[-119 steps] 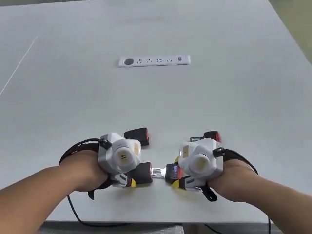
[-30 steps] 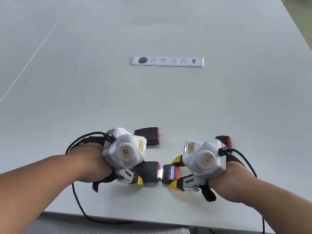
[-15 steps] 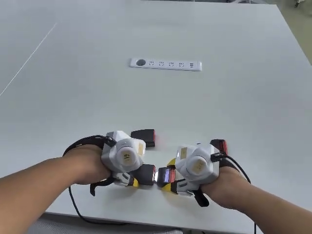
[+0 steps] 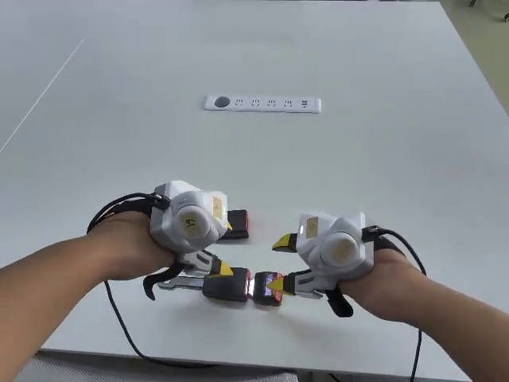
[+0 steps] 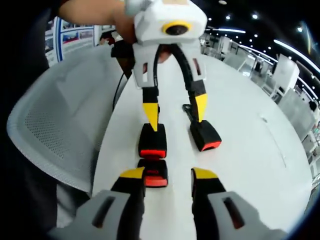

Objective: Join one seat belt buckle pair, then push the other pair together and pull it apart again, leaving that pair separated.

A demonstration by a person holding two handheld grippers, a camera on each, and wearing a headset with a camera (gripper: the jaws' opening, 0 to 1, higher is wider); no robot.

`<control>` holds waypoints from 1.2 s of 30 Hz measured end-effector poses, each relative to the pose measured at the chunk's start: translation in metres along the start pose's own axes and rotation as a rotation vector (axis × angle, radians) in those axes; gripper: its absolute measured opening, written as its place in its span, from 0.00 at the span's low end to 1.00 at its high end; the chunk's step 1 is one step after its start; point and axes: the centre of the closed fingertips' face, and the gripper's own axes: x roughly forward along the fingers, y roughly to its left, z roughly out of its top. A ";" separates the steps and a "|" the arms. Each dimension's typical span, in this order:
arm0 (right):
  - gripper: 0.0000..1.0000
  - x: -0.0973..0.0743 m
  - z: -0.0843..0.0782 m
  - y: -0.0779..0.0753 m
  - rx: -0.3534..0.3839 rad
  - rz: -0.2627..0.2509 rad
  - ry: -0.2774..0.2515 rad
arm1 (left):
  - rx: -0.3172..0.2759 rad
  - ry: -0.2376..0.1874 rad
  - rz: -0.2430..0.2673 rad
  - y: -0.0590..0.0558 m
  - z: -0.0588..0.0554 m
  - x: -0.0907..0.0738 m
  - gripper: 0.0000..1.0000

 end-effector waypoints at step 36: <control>0.37 -0.038 -0.128 -0.079 0.090 -0.019 0.248 | -0.039 0.142 -0.113 0.049 -0.046 0.041 0.54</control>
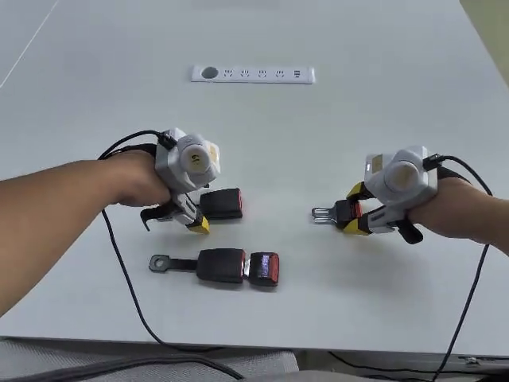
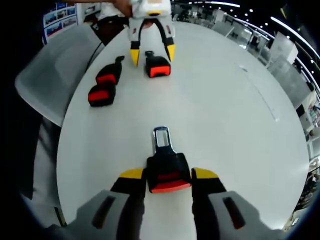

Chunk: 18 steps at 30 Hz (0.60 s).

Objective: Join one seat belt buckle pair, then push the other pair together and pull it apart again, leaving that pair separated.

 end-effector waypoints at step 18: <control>0.35 0.006 0.009 0.007 -0.029 0.060 0.073 | 0.068 0.011 -0.052 -0.006 0.008 0.001 0.32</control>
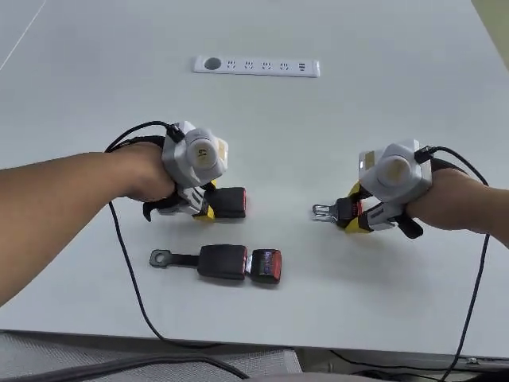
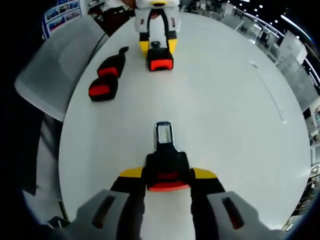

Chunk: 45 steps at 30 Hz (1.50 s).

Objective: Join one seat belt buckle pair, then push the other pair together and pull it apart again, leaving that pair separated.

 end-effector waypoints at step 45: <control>0.34 0.052 0.109 0.003 -0.070 -0.010 -0.072 | 0.036 0.125 -0.009 0.006 -0.011 0.010 0.31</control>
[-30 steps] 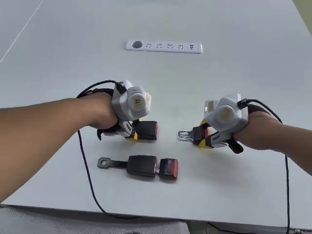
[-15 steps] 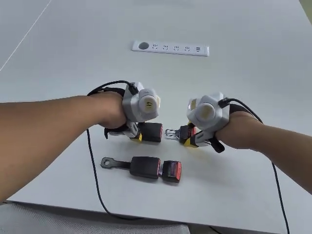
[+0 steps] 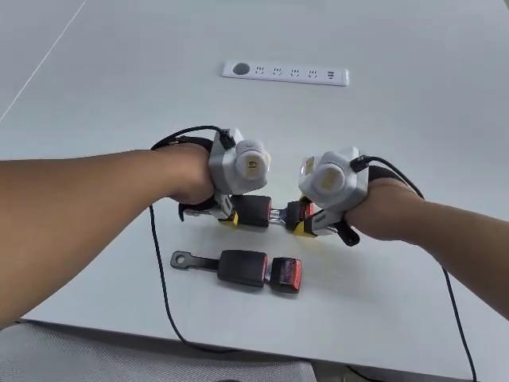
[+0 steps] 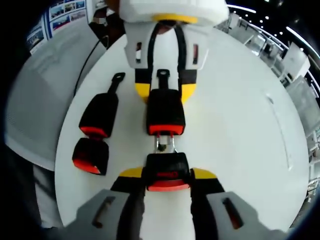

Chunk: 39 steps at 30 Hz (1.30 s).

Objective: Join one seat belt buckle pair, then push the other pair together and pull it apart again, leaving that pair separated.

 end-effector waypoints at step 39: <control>0.33 0.009 0.018 -0.001 0.031 0.035 -0.070 | 0.020 -0.002 -0.007 -0.001 0.005 0.001 0.31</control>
